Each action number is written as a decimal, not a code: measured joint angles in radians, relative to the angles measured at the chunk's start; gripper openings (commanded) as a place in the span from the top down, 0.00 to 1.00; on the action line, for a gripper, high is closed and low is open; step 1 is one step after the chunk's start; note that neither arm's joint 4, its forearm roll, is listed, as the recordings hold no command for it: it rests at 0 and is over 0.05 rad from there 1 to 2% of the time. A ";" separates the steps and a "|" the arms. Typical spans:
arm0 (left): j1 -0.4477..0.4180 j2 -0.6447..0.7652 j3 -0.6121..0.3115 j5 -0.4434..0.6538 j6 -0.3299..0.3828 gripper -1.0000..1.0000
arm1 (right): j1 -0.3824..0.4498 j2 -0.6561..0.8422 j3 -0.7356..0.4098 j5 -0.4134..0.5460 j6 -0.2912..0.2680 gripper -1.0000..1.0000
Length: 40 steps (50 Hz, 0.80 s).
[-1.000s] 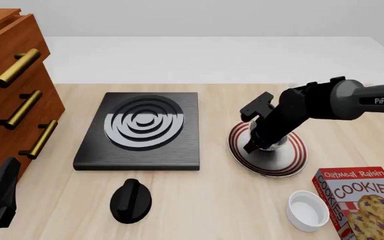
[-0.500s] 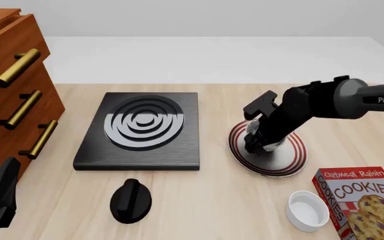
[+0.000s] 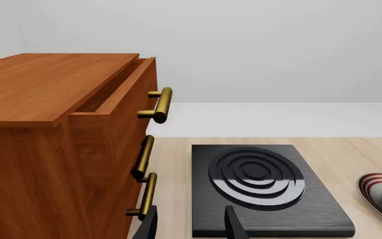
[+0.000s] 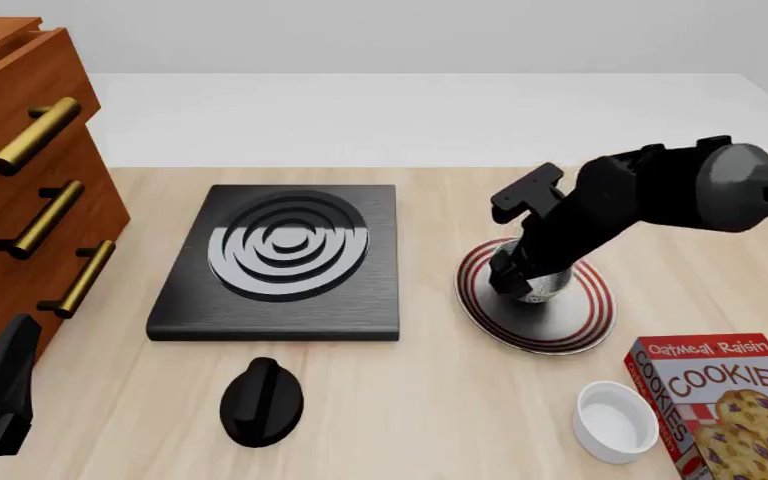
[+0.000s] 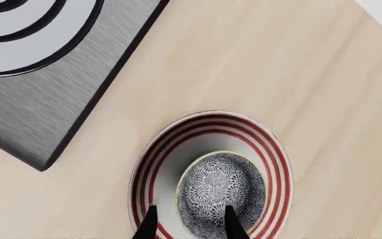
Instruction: Pick the akita bowl on the ramekin and place it on the plate.
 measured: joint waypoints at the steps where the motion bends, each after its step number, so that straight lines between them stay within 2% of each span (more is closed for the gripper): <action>1: 0.000 0.000 0.000 0.000 0.000 0.00 | 0.001 -0.005 0.003 -0.001 0.003 0.00; 9: 0.000 0.000 0.000 0.000 0.000 0.00 | 0.016 -0.055 0.032 -0.016 0.035 0.00; 17: 0.000 0.000 0.000 0.000 0.000 0.00 | 0.041 -0.124 0.095 -0.079 0.080 0.00; 29: 0.000 0.000 0.000 0.000 0.000 0.00 | 0.031 -0.246 0.211 -0.245 0.134 0.00; 40: 0.000 0.000 0.000 0.000 0.000 0.00 | 0.033 -0.402 0.348 -0.410 0.217 0.00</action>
